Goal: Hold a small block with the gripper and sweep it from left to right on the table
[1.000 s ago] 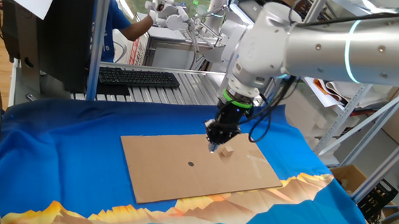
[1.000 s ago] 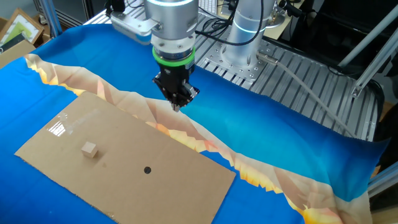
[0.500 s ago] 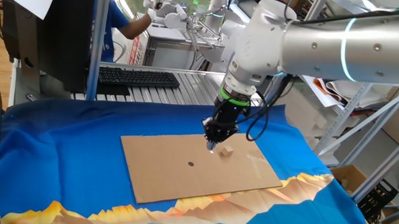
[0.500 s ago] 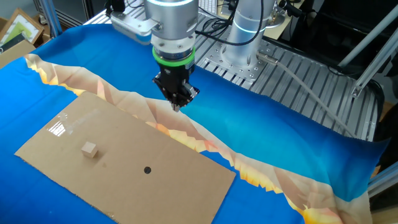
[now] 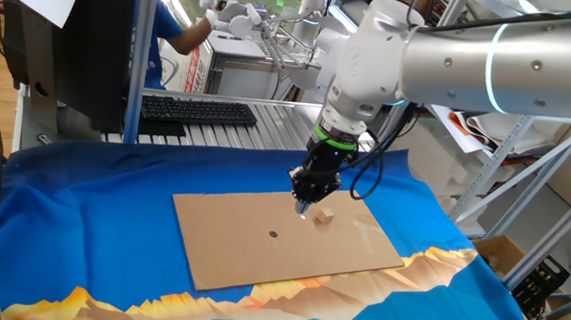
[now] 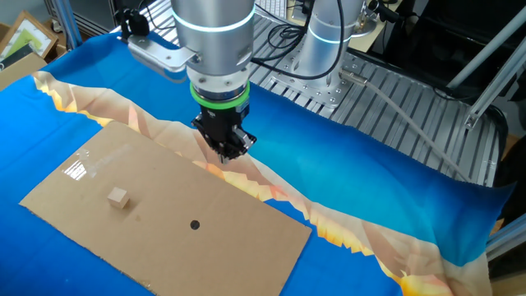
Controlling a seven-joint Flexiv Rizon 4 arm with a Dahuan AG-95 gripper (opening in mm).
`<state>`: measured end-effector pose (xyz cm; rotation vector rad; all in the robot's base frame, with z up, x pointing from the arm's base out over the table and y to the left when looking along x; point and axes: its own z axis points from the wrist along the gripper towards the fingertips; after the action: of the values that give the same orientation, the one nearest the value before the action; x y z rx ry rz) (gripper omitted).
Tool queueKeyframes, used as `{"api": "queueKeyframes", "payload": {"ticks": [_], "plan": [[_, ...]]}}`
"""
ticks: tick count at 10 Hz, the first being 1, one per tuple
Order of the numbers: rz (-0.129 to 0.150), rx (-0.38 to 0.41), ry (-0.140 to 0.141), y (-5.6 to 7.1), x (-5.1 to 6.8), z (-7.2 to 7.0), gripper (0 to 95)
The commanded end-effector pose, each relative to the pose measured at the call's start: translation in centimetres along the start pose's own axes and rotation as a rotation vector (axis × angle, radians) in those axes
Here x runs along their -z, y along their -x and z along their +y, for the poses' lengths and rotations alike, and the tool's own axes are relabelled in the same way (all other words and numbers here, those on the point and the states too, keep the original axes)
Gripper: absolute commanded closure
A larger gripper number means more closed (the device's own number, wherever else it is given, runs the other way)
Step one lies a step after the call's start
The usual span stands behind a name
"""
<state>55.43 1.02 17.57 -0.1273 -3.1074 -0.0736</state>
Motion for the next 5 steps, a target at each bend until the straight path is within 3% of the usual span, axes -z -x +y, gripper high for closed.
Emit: {"api": "queueKeyframes", "payload": {"ticks": [1,4,5], "plan": [[0.0,0.128,-0.01,0.07,0.0,0.02,95.0],[-0.022,0.243,-0.018,0.07,0.0,0.02,95.0],[-0.023,0.262,-0.006,0.07,0.0,0.02,95.0]]}}
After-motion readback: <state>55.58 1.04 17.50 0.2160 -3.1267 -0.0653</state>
